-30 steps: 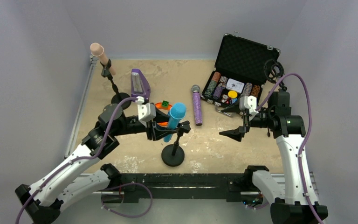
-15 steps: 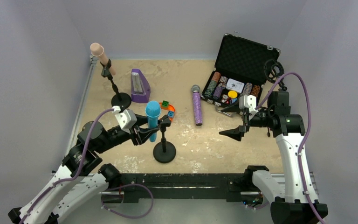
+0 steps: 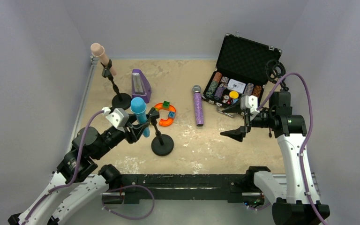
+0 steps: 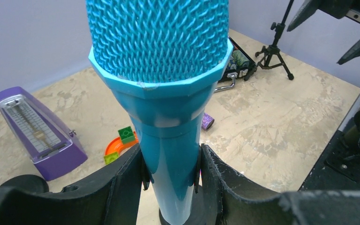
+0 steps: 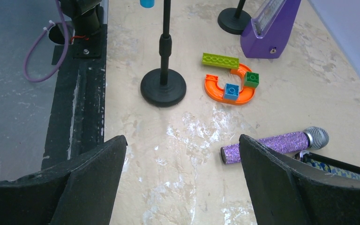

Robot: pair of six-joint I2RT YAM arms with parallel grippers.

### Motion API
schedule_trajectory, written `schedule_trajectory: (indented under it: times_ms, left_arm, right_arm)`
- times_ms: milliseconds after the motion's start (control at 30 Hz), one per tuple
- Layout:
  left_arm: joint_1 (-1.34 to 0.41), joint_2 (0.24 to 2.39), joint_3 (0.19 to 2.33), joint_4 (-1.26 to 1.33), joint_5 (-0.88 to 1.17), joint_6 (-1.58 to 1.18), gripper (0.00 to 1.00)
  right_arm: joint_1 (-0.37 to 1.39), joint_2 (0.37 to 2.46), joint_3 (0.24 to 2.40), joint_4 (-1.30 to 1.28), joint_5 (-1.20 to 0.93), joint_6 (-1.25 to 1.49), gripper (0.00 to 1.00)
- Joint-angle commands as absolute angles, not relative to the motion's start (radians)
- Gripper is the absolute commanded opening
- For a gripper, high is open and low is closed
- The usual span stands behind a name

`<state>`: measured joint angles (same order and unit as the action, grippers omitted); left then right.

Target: Attach the microphones to the stand

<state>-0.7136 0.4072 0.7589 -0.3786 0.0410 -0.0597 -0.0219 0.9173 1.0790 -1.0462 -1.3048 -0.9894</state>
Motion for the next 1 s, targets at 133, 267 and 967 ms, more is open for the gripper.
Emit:
schedule_trajectory:
  times_ms: [133, 267, 967]
  left_arm:
    - [-0.703, 0.383, 0.753, -0.455, -0.159, -0.029, 0.01]
    - [-0.703, 0.375, 0.759, -0.463, -0.201, -0.019, 0.01]
    - [-0.703, 0.395, 0.779, -0.48, -0.339, 0.041, 0.01]
  right_arm:
    - [-0.026, 0.922, 1.108, -1.057, -1.345, -1.003, 0.93]
    - [-0.026, 0.922, 1.106, -1.055, -1.345, -1.003, 0.93]
    - [-0.026, 0.927, 1.104, -1.054, -1.344, -1.003, 0.93]
